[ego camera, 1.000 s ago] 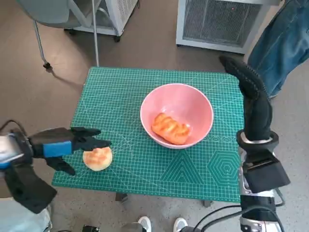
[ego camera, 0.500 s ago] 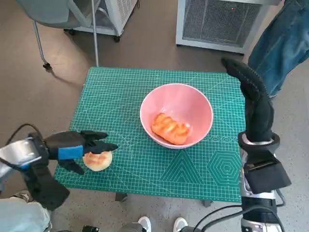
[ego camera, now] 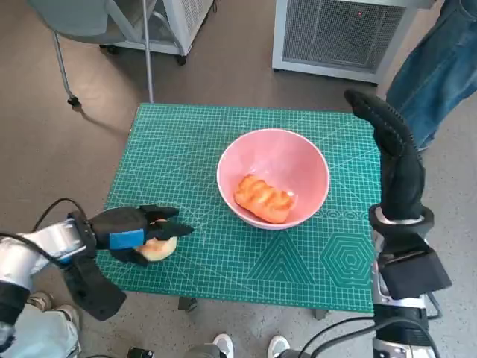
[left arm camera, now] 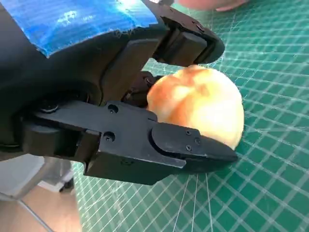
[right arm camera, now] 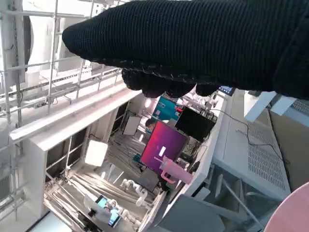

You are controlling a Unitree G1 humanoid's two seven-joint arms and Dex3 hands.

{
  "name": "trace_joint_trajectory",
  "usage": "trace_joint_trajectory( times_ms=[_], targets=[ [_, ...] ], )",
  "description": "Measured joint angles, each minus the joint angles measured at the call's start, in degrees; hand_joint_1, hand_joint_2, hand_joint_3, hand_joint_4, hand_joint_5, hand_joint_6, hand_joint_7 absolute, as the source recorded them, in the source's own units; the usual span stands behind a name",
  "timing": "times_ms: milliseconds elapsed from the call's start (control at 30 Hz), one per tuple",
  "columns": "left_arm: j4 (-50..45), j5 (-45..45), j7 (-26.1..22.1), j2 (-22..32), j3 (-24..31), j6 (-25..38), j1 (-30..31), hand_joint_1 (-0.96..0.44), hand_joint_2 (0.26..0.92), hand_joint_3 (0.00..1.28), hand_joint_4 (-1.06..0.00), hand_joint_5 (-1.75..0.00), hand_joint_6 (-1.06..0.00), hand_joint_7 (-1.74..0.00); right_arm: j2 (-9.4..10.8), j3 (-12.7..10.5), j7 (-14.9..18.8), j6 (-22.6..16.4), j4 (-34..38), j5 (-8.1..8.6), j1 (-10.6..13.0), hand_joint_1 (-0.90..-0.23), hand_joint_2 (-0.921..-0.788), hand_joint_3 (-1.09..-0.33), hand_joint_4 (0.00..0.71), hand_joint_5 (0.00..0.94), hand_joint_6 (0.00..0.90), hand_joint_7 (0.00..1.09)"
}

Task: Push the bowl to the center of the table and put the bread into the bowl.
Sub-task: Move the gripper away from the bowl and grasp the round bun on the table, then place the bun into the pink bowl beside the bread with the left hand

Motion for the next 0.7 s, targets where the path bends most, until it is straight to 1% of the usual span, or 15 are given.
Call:
trace_joint_trajectory(
  times_ms=[33,67,100,167,200,233,267,300,333,400,467,567,633,667,700],
  targets=[
    [0.52,0.25,0.48,-0.2,-0.44,0.43,-0.26,0.13,0.921,0.3,-0.53,-0.09,-0.53,-0.13,0.0,-0.01,0.0,-0.03,0.0,0.0,0.01,-0.629,-0.921,-0.84,0.212,0.005,-0.001,0.59],
    [1.14,0.45,0.99,-0.41,-0.89,0.96,-0.53,0.13,0.921,0.3,-0.55,-0.09,-0.54,-0.14,0.01,0.0,0.0,-0.05,0.0,0.0,0.02,-0.629,-0.921,-0.84,0.212,0.005,-0.001,0.59],
    [1.8,0.59,1.48,-0.6,-1.34,1.48,-0.71,0.13,0.921,0.31,-0.6,-0.09,-0.56,-0.21,0.01,0.0,0.0,-0.07,-0.01,0.0,0.02,-0.63,-0.921,-0.84,0.212,0.005,-0.001,0.59],
    [2.81,0.79,2.48,-0.86,-2.09,2.5,-0.85,0.12,0.921,0.31,-0.66,-0.09,-0.54,-0.36,0.02,-0.01,0.0,-0.11,-0.01,0.01,0.04,-0.63,-0.921,-0.84,0.212,0.005,-0.001,0.59],
    [3.3,0.84,3.07,-0.97,-2.44,3.06,-0.91,0.11,0.921,0.31,-0.7,-0.09,-0.52,-0.49,0.01,-0.01,0.0,-0.13,-0.01,0.02,0.04,-0.631,-0.921,-0.84,0.212,0.005,-0.001,0.59],
    [3.86,0.85,3.78,-1.07,-2.88,3.59,-1.0,0.09,0.921,0.31,-0.64,-0.33,-0.5,-0.69,0.01,-0.03,0.0,-0.2,-0.01,0.04,0.07,-0.631,-0.921,-0.84,0.212,0.005,-0.001,0.59],
    [4.42,0.86,4.54,-1.14,-3.31,4.05,-1.1,0.06,0.921,0.32,-0.54,-0.71,-0.45,-1.0,0.01,-0.06,0.0,-0.31,-0.01,0.07,0.11,-0.632,-0.921,-0.839,0.212,0.005,-0.001,0.59],
    [4.8,0.89,4.93,-1.19,-3.63,4.44,-1.17,0.04,0.921,0.31,-0.49,-0.92,-0.43,-1.2,0.01,-0.09,0.0,-0.4,0.0,0.09,0.12,-0.633,-0.921,-0.839,0.211,0.004,-0.001,0.59],
    [5.36,0.85,5.51,-1.35,-4.01,5.07,-1.34,0.02,0.921,0.31,-0.47,-1.05,-0.42,-1.33,0.01,-0.12,0.01,-0.48,0.0,0.12,0.14,-0.633,-0.921,-0.838,0.211,0.004,-0.001,0.59],
    [6.0,0.69,6.25,-1.69,-4.45,5.9,-1.72,0.01,0.909,0.31,-0.45,-1.22,-0.43,-1.38,0.02,-0.13,0.01,-0.55,0.03,0.18,0.14,-0.633,-0.921,-0.838,0.21,0.004,-0.001,0.59],
    [6.44,0.26,6.54,-1.91,-4.93,6.54,-2.08,0.01,0.898,0.3,-0.49,-1.2,-0.44,-1.46,0.02,-0.15,0.02,-0.62,0.1,0.21,0.14,-0.633,-0.921,-0.837,0.21,0.003,-0.001,0.59],
    [6.46,-1.12,6.18,-1.86,-5.06,6.85,-2.38,0.0,0.821,0.42,-0.52,-1.19,-0.44,-1.55,0.01,-0.19,0.03,-0.67,0.26,0.24,0.14,-0.633,-0.921,-0.836,0.208,0.003,-0.001,0.59],
    [5.42,-2.57,4.79,-1.65,-4.89,6.8,-2.36,0.0,0.762,0.51,-0.54,-1.2,-0.45,-1.58,0.01,-0.23,0.05,-0.68,0.36,0.33,0.14,-0.632,-0.921,-0.836,0.207,0.002,-0.001,0.59],
    [4.45,-3.66,3.56,-1.29,-4.62,6.71,-2.16,0.0,0.753,0.53,-0.54,-1.2,-0.46,-1.58,0.01,-0.26,0.06,-0.69,0.42,0.38,0.13,-0.631,-0.921,-0.837,0.207,0.002,-0.001,0.59],
    [3.47,-4.42,2.27,-0.91,-4.34,6.5,-1.91,0.0,0.77,0.48,-0.55,-1.19,-0.47,-1.56,0.01,-0.3,0.08,-0.7,0.49,0.42,0.13,-0.631,-0.921,-0.837,0.207,0.002,-0.001,0.59]
  ],
)
